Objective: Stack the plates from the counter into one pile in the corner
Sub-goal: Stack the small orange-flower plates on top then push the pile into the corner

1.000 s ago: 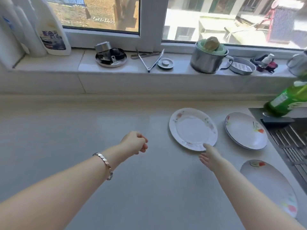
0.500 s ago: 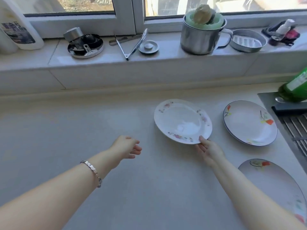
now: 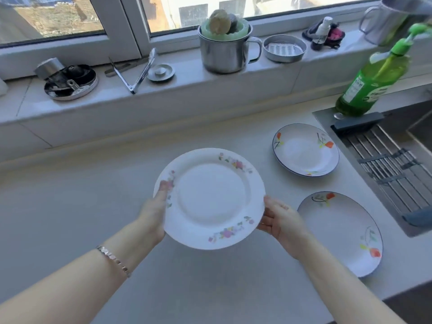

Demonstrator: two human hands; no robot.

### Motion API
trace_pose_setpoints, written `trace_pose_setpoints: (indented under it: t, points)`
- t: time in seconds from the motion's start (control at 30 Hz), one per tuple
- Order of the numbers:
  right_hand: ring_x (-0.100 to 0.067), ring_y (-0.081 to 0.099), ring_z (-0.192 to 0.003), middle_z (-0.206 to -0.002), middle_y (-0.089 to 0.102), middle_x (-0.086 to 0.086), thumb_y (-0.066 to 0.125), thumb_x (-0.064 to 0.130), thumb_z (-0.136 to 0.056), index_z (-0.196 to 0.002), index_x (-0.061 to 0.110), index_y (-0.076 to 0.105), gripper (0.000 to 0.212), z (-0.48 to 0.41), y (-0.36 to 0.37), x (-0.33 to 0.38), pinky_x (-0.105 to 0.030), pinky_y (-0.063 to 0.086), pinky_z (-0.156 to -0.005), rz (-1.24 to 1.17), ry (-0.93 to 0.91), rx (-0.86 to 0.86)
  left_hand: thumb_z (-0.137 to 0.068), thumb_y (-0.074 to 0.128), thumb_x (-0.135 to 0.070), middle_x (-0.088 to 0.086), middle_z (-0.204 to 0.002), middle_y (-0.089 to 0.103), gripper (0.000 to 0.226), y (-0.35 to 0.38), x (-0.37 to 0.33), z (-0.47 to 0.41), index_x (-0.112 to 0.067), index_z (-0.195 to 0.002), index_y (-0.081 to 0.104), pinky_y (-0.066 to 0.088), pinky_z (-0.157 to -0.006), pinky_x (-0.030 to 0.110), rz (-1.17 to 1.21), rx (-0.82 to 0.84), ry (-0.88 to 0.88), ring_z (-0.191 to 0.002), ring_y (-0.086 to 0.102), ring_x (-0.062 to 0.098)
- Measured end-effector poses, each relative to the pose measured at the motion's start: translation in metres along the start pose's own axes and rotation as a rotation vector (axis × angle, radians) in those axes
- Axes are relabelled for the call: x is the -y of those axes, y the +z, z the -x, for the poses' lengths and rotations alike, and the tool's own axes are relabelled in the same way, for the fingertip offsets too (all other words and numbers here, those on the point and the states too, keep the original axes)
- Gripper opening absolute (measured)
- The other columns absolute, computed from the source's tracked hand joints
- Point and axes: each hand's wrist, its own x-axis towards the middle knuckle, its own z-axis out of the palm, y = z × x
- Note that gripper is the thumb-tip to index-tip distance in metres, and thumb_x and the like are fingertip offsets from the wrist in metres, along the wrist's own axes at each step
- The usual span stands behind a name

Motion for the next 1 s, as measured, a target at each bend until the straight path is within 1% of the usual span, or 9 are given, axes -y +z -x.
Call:
trace_pose_setpoints:
  t: [0.13,0.3,0.4,0.43,0.53,0.6,0.73,0.9,1.0]
  points:
    - [-0.022,0.067,-0.073,-0.074,0.069,-0.01,0.043,0.056,-0.089,-0.089,0.005,0.058,0.053,0.006,-0.028,-0.028,-0.032,0.056,-0.062,-0.821,0.251,-0.248,-0.086,0.054,-0.052,0.005,-0.092,0.064,0.035,-0.001,0.007,-0.002,-0.018,-0.085,0.062,0.051,-0.085,0.047,-0.012,-0.107,0.059,-0.078,0.062,0.026]
    - [-0.029,0.058,-0.087,-0.097,0.058,-0.015,0.043,0.056,-0.088,-0.118,0.005,0.047,0.06,0.007,-0.063,-0.057,-0.031,0.045,-0.093,-1.085,0.204,-0.486,-0.084,0.055,-0.053,0.007,-0.091,0.062,0.04,-0.006,0.008,-0.003,-0.014,-0.083,0.06,0.05,-0.088,0.047,-0.092,-0.136,0.115,-0.084,0.061,0.028]
    - [-0.023,0.061,-0.108,-0.128,0.057,-0.011,0.04,0.044,-0.095,-0.089,-0.002,0.052,0.048,0.0,-0.07,-0.058,-0.028,0.044,-0.096,-1.085,0.082,-0.628,-0.085,0.056,-0.05,0.007,-0.082,0.06,0.04,-0.01,0.015,0.004,-0.011,-0.079,0.059,0.051,-0.073,0.037,-0.121,-0.15,0.141,-0.073,0.059,0.026]
    - [-0.02,0.064,-0.107,-0.127,0.058,-0.012,0.039,0.037,-0.098,-0.087,-0.002,0.052,0.042,-0.004,-0.069,-0.058,-0.027,0.046,-0.094,-1.087,0.059,-0.645,-0.085,0.056,-0.05,0.007,-0.08,0.06,0.041,-0.012,0.019,0.004,-0.009,-0.082,0.06,0.049,-0.068,0.035,-0.134,-0.158,0.145,-0.069,0.058,0.024]
    - [-0.016,0.067,-0.043,-0.077,0.065,-0.013,0.035,0.016,-0.101,-0.098,0.009,0.051,0.019,-0.008,-0.063,-0.058,-0.019,0.057,-0.055,-1.077,-0.038,-0.68,-0.085,0.057,-0.049,0.006,-0.077,0.059,0.041,-0.02,0.026,0.005,-0.008,-0.082,0.059,0.048,-0.066,0.034,-0.156,-0.179,0.144,-0.065,0.057,0.022]
    - [-0.016,0.06,-0.031,-0.062,0.062,-0.014,0.035,0.01,-0.1,-0.082,0.01,0.046,0.021,-0.002,-0.061,-0.055,-0.022,0.052,-0.038,-1.059,-0.067,-0.681,-0.085,0.057,-0.049,0.009,-0.082,0.061,0.045,-0.028,0.029,0.003,-0.005,-0.095,0.06,0.049,-0.071,0.037,-0.161,-0.177,0.136,-0.069,0.059,0.024]
    - [-0.014,0.064,-0.037,-0.044,0.065,-0.01,0.039,0.011,-0.099,-0.076,0.007,0.049,0.025,0.021,-0.043,-0.053,-0.021,0.052,-0.037,-0.872,0.007,-0.532,-0.084,0.057,-0.051,0.01,-0.09,0.061,0.047,-0.049,0.027,0.007,-0.007,-0.099,0.061,0.049,-0.074,0.038,-0.169,-0.172,0.123,-0.07,0.059,0.025]
    - [-0.013,0.067,-0.042,-0.047,0.067,-0.006,0.045,0.009,-0.096,-0.076,0.007,0.052,0.022,0.036,0.017,-0.046,-0.016,0.051,-0.038,-0.543,0.077,-0.309,-0.083,0.06,-0.05,0.004,-0.077,0.06,0.047,-0.089,0.012,0.019,-0.007,-0.1,0.059,0.048,-0.067,0.036,-0.159,-0.239,0.19,-0.066,0.057,0.021]
    - [-0.011,0.068,-0.045,-0.05,0.068,-0.005,0.049,0.011,-0.095,-0.075,0.008,0.054,0.021,0.037,0.064,-0.041,-0.015,0.05,-0.04,-0.335,0.087,-0.182,-0.077,0.063,-0.056,0.009,-0.088,0.063,0.045,-0.135,0.0,0.029,-0.011,-0.086,0.063,0.049,-0.083,0.043,-0.14,-0.256,0.197,-0.071,0.059,0.023]
